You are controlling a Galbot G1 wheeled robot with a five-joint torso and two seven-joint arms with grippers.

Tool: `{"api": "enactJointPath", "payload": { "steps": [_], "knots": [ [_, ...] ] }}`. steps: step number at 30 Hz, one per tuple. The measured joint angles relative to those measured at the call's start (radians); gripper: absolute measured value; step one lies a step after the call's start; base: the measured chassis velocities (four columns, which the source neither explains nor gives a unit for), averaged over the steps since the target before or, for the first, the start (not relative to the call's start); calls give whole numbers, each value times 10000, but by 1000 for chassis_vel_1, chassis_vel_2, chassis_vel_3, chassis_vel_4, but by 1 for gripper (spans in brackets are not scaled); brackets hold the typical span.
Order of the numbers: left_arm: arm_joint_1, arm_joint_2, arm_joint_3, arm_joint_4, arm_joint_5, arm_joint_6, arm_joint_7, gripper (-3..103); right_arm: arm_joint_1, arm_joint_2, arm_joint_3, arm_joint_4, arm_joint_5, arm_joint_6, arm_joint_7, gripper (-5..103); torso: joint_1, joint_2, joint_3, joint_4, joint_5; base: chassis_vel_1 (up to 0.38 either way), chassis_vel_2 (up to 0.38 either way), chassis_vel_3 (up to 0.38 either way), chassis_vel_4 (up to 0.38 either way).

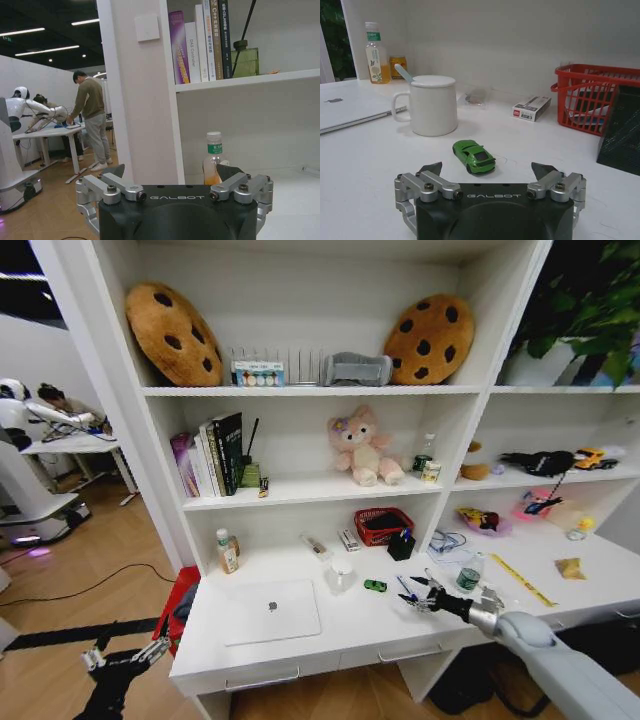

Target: Organize the objects on the table.

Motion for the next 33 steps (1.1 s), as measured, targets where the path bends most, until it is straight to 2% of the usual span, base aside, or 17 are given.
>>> {"api": "enactJointPath", "payload": {
  "steps": [7, 18, 22, 23, 25, 26, 28, 29, 30, 31, 32, 33],
  "knots": [
    [0, 3, -1, 0, -1, 0, -1, 100, 1069, 625, -972, -983, -215, 35, 139, 100, -1, 1, 0, 1, 2, 0, 0, 0, 0],
    [0, 4, -1, 0, -2, 0, -1, 100, 2209, 1035, -1716, -1892, -348, 299, -7, 100, -2, 1, 0, 1, 0, 0, 0, 0, 0],
    [0, 4, -1, 1, -2, 0, -1, 100, 2344, 1168, -1834, -2034, -506, 344, -78, 96, -1, 1, -1, 0, 0, 0, 0, 0, 0],
    [0, 4, -1, 0, -2, 0, -1, 100, 2333, 1229, -1849, -2064, -596, 437, -53, 88, -2, 2, -1, 0, 3, 0, 0, 0, 0],
    [0, 4, -1, 1, -2, 0, -1, 100, 2306, 1249, -1855, -2064, -645, 453, -52, 88, -2, 2, 0, 1, 3, 0, 0, 0, 0],
    [0, 4, -1, 1, -2, 0, -1, 100, 2264, 1272, -1856, -2063, -682, 482, -60, 77, -1, 2, -1, -1, 2, 0, 0, 0, 0],
    [0, 4, -1, 1, -3, 0, -1, 100, 2232, 1293, -1832, -2060, -717, 511, -63, 77, -2, 3, -2, -1, -1, 0, 0, 0, 0],
    [0, 4, -1, 0, -2, 0, -1, 100, 2203, 1320, -1775, -2060, -753, 517, -63, 71, -3, 4, -3, -1, 0, 0, 0, 0, 0],
    [0, 4, -1, 0, -2, 0, -1, 100, 2203, 1320, -1775, -2060, -753, 517, -63, 71, -3, 4, -3, -1, 0, 0, 0, 0, 0],
    [-1, 4, -1, 1, -2, 0, -1, 100, 2176, 1341, -1719, -2064, -778, 519, -62, 66, -4, 4, -3, 0, 0, 0, 0, 0, 0],
    [0, 4, -1, 1, -3, 0, 0, 100, 2150, 1343, -1684, -2064, -793, 520, -64, 55, -4, 4, -3, 0, 0, 0, 0, 0, 0],
    [0, 4, -1, 1, -3, 0, 0, 100, 2150, 1343, -1684, -2064, -793, 520, -64, 55, -4, 4, -3, 0, 0, 0, 0, 0, 0]
  ]
}}
